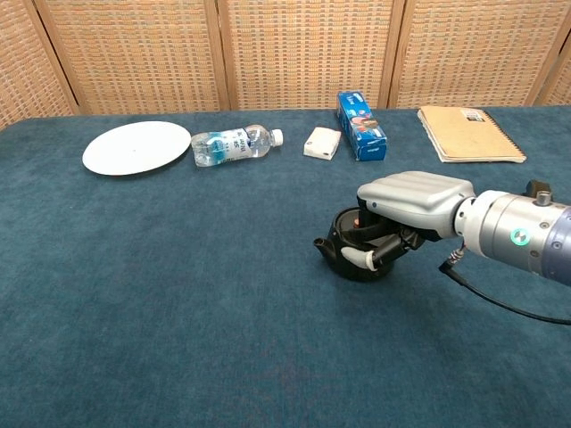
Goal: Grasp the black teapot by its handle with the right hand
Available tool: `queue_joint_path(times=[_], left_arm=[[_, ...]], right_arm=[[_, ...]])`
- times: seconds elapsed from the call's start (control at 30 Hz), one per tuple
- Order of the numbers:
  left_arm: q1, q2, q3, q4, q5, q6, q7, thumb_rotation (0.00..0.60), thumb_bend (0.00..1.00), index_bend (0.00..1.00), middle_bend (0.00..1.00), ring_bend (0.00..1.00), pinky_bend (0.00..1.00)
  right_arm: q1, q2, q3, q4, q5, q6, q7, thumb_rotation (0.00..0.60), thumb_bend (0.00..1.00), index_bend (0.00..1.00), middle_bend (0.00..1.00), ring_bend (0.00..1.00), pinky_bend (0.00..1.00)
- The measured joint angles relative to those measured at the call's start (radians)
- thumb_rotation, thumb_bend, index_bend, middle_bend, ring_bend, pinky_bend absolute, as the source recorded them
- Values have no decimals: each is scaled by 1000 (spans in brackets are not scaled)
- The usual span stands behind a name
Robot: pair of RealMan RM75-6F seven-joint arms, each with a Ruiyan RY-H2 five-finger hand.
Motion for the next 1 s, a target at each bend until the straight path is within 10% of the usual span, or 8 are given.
queue_joint_path(times=[0.2, 1.0], left_arm=[[1, 1, 0, 2, 0, 1, -4, 600, 0, 0, 0, 0, 0], [1, 3, 0, 2, 3, 1, -14, 600, 0, 0, 0, 0, 0]], right_arm=[[-6, -7, 4, 13, -31, 4, 70, 600, 825, 1000, 1000, 891, 711], [8, 46, 27, -4, -129, 19, 115, 600, 863, 1000, 1000, 929, 1000]])
